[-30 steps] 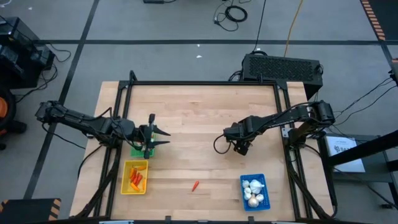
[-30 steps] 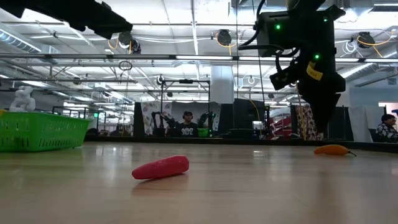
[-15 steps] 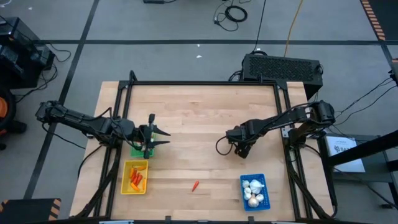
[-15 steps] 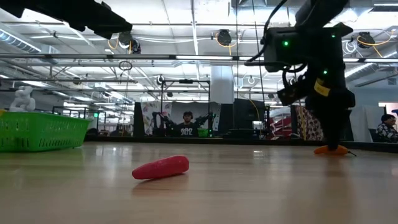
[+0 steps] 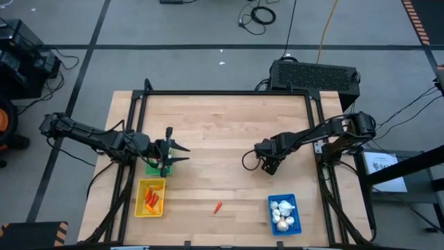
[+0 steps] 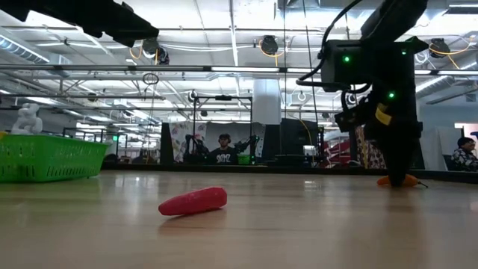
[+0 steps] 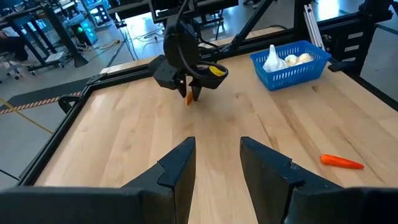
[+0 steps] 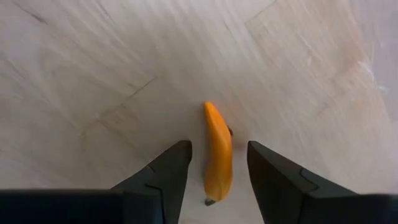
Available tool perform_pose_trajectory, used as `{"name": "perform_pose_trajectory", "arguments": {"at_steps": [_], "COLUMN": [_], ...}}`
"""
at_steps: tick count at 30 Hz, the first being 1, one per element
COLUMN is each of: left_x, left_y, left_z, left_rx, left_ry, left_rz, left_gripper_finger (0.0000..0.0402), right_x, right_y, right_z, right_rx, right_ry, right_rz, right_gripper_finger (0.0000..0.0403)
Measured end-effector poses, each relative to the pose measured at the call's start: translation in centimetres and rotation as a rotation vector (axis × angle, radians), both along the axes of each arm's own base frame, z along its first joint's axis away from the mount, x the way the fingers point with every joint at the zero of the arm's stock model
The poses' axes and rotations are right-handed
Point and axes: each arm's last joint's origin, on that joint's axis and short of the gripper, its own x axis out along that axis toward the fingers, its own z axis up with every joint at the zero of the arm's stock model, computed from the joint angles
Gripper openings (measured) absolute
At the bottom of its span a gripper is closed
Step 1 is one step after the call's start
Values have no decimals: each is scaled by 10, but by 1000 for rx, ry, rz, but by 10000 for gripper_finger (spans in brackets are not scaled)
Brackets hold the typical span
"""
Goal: Sort produce into baskets
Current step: Put the yellow chili pepper into the yellow bin
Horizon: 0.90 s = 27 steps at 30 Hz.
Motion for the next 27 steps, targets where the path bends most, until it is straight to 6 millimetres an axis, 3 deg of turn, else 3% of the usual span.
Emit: {"name": "perform_pose_trajectory", "arguments": {"at_steps": [5, 13, 16, 21, 27], "left_x": [0, 0, 0, -1, -11], "left_y": [0, 0, 0, 2, 9], "left_z": [0, 0, 0, -3, -6], "left_rx": [0, 1, 3, 38, 103], "left_ry": [0, 0, 2, 26, 150], "left_rz": [0, 4, 5, 42, 212], "left_gripper_finger": [135, 135, 135, 135, 135], "right_x": [0, 4, 11, 39, 93], "right_y": [-1, -1, -1, 3, 28], "right_z": [0, 3, 9, 32, 66], "right_rx": [12, 29, 19, 22, 12], "right_ry": [1, -7, -20, -216, -814], "right_rz": [-8, -5, -25, -60, 35], "right_gripper_finger": [122, 16, 10, 16, 12]}}
